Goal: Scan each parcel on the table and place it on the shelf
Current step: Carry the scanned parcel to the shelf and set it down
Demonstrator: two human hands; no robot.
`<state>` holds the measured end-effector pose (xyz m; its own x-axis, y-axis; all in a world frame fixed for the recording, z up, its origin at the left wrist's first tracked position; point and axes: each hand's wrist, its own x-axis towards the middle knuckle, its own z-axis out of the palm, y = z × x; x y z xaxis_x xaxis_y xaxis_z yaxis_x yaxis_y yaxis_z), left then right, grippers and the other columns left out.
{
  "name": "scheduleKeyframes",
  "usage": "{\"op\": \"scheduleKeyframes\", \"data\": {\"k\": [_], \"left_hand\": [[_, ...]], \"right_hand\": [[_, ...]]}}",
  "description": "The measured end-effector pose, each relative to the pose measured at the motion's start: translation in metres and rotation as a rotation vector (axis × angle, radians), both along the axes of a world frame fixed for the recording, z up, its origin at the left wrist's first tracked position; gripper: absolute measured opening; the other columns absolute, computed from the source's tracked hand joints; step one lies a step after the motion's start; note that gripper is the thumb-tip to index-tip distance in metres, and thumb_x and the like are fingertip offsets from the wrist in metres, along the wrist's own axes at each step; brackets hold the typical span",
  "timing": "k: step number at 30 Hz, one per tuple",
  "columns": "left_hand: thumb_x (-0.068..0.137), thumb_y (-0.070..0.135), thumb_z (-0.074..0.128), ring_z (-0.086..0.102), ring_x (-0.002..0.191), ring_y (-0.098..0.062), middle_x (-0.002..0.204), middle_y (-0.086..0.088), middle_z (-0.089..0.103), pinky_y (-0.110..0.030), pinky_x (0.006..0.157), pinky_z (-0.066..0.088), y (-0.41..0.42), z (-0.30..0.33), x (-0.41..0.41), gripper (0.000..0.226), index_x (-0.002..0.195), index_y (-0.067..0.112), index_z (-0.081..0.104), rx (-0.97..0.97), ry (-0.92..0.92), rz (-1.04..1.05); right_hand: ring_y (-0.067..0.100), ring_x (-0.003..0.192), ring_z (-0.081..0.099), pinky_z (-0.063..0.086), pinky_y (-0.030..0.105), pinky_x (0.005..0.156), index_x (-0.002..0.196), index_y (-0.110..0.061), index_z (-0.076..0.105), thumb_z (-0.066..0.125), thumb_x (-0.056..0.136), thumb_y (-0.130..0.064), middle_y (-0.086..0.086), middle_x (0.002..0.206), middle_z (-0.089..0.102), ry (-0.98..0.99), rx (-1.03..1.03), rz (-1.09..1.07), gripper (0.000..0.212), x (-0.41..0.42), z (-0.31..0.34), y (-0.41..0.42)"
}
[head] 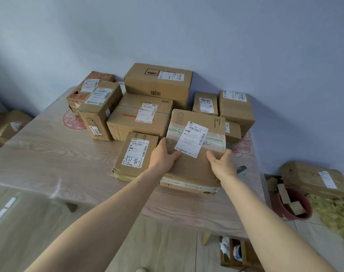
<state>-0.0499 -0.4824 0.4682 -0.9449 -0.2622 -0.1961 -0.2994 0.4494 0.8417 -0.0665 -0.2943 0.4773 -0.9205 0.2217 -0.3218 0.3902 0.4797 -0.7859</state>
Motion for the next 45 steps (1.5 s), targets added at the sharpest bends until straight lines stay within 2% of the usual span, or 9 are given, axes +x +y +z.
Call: {"op": "scheduleKeyframes", "data": {"k": [7,14,17,23,28,34,38,41,45], "left_hand": [[0.088,0.032,0.072,0.053,0.117,-0.021,0.132,-0.001,0.055,-0.038,0.098,0.047,-0.009,0.042,0.022,0.071,0.147,0.016,0.037,0.065,0.146,0.132],[0.086,0.034,0.073,0.059,0.102,-0.015,0.12,0.004,0.062,-0.03,0.084,0.051,-0.053,0.079,0.069,0.056,0.135,0.019,0.049,0.079,0.265,0.294],[0.087,0.032,0.073,0.058,0.093,-0.011,0.109,0.009,0.061,-0.023,0.073,0.049,-0.077,0.095,0.098,0.049,0.129,0.021,0.051,0.061,0.312,0.376],[0.083,0.031,0.075,0.062,0.1,-0.017,0.113,0.006,0.065,-0.038,0.089,0.053,-0.14,0.122,0.166,0.044,0.122,0.023,0.056,0.019,0.382,0.551],[0.081,0.032,0.077,0.065,0.098,-0.011,0.109,0.01,0.068,-0.038,0.089,0.055,-0.201,0.141,0.239,0.041,0.116,0.025,0.058,-0.011,0.428,0.69],[0.083,0.028,0.077,0.061,0.097,-0.01,0.101,0.018,0.061,-0.03,0.089,0.052,-0.272,0.165,0.343,0.04,0.113,0.028,0.051,-0.026,0.465,0.845],[0.076,0.033,0.079,0.064,0.102,-0.014,0.109,0.01,0.065,-0.036,0.094,0.053,-0.32,0.183,0.421,0.055,0.125,0.024,0.056,-0.081,0.468,0.941],[0.071,0.035,0.08,0.065,0.101,-0.014,0.114,0.005,0.067,-0.039,0.094,0.055,-0.355,0.195,0.477,0.053,0.119,0.03,0.058,-0.12,0.478,0.993],[0.077,0.022,0.079,0.065,0.101,-0.014,0.113,0.005,0.069,-0.036,0.093,0.054,-0.394,0.213,0.548,0.05,0.122,0.022,0.057,-0.159,0.502,1.061]], "right_hand": [[0.026,0.099,0.049,0.04,0.035,0.081,0.135,-0.006,0.032,0.054,0.097,-0.047,0.008,0.124,0.052,0.09,0.015,0.075,0.059,0.008,0.049,-0.01],[0.03,0.121,0.052,0.039,0.034,0.087,0.139,-0.011,0.033,0.056,0.097,-0.045,0.008,0.14,0.05,0.207,-0.051,0.236,0.059,0.024,0.09,-0.059],[0.024,0.108,0.05,0.037,0.033,0.083,0.137,-0.01,0.035,0.056,0.098,-0.043,0.007,0.133,0.05,0.254,-0.088,0.325,0.056,0.035,0.103,-0.09],[0.028,0.127,0.048,0.042,0.039,0.096,0.141,-0.013,0.034,0.057,0.096,-0.046,0.005,0.142,0.048,0.311,-0.145,0.52,0.06,0.071,0.131,-0.17],[0.029,0.131,0.047,0.041,0.043,0.105,0.142,-0.014,0.034,0.058,0.096,-0.045,0.004,0.146,0.047,0.329,-0.222,0.679,0.06,0.12,0.148,-0.247],[0.03,0.131,0.047,0.04,0.038,0.101,0.145,-0.011,0.033,0.056,0.098,-0.043,0.009,0.146,0.048,0.381,-0.248,0.857,0.062,0.203,0.172,-0.343],[0.031,0.129,0.049,0.042,0.044,0.105,0.144,-0.01,0.036,0.055,0.098,-0.043,0.01,0.144,0.049,0.36,-0.304,0.976,0.06,0.264,0.183,-0.408],[0.03,0.128,0.051,0.042,0.049,0.108,0.141,-0.011,0.039,0.056,0.097,-0.042,0.01,0.142,0.051,0.334,-0.366,1.046,0.056,0.313,0.19,-0.453],[0.03,0.123,0.055,0.045,0.051,0.104,0.138,-0.018,0.044,0.058,0.092,-0.049,0.005,0.135,0.058,0.344,-0.386,1.134,0.057,0.371,0.201,-0.511]]}}
